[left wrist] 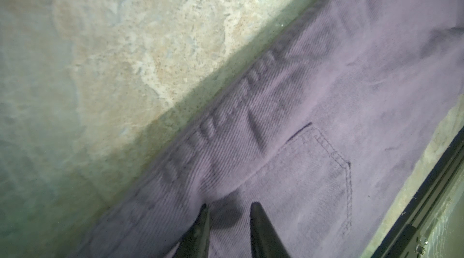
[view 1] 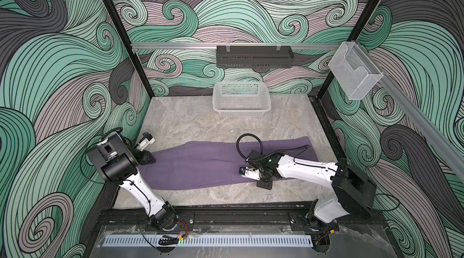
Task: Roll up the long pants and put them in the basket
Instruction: Fold the long pant at the center of the board.
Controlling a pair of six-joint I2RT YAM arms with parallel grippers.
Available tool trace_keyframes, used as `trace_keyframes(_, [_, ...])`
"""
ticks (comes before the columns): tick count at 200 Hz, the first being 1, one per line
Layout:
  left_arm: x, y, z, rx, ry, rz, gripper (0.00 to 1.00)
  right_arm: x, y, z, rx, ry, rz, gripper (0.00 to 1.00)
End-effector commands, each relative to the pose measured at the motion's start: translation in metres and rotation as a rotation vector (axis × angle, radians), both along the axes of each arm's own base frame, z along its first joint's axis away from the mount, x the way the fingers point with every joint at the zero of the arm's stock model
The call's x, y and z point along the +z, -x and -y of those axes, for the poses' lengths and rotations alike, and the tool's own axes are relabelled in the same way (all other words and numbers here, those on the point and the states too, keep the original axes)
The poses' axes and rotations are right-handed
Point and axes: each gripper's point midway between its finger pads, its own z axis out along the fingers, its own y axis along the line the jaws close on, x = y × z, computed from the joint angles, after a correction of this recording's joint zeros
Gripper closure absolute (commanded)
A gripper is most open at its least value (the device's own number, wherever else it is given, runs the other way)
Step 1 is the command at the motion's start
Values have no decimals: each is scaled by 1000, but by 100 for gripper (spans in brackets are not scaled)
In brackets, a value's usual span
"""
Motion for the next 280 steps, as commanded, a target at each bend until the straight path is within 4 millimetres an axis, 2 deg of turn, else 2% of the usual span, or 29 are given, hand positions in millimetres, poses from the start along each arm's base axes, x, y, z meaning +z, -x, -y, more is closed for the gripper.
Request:
trace_keyframes(1, [-46, 7, -6, -17, -28, -69, 70, 11, -10, 6, -50, 18, 64, 43])
trace_keyframes(6, [-47, 7, -6, -18, -31, -69, 70, 15, -19, 9, -75, 20, 105, 30])
trace_keyframes(10, [-47, 8, -6, -20, -33, -71, 70, 17, -25, 12, -95, 17, 127, 22])
trace_keyframes(18, [-47, 8, -7, -23, -38, -70, 71, 24, -35, 15, -143, -10, 143, 18])
trace_keyframes(43, [-42, 6, -9, -26, -48, -59, 71, 54, -65, 17, -308, -195, 155, 17])
trace_keyframes(72, [-34, 3, -9, -23, -49, -38, 71, 80, -122, 31, -573, -462, 185, 12])
trace_keyframes(86, [-32, 2, -9, -25, -48, -37, 71, 80, -146, 42, -707, -543, 132, 13])
trace_keyframes(105, [-30, 5, -11, -33, -71, -32, 71, 64, -168, 58, -839, -569, 33, 20])
trace_keyframes(129, [-28, 8, -12, -41, -92, -33, 72, 41, -186, 72, -950, -547, -55, 27])
trace_keyframes(164, [-24, 9, -18, -29, -109, -26, 72, 19, -200, 81, -1070, -581, -185, 30])
trace_keyframes(185, [-23, 9, -22, -19, -113, -28, 72, 5, -206, 94, -1143, -576, -221, 30])
trace_keyframes(228, [-16, 0, -27, 10, -107, -16, 72, 7, -235, 133, -1259, -593, -187, 32])
trace_keyframes(257, [0, -2, -16, 10, -64, 12, 72, 9, -253, 161, -1286, -551, -138, 32])
trace_keyframes(269, [10, 0, -9, -3, -49, 22, 72, 19, -261, 170, -1295, -572, -125, 31])
trace_keyframes(280, [23, 0, -2, -3, -30, 27, 71, 38, -262, 169, -1262, -604, -120, 28])
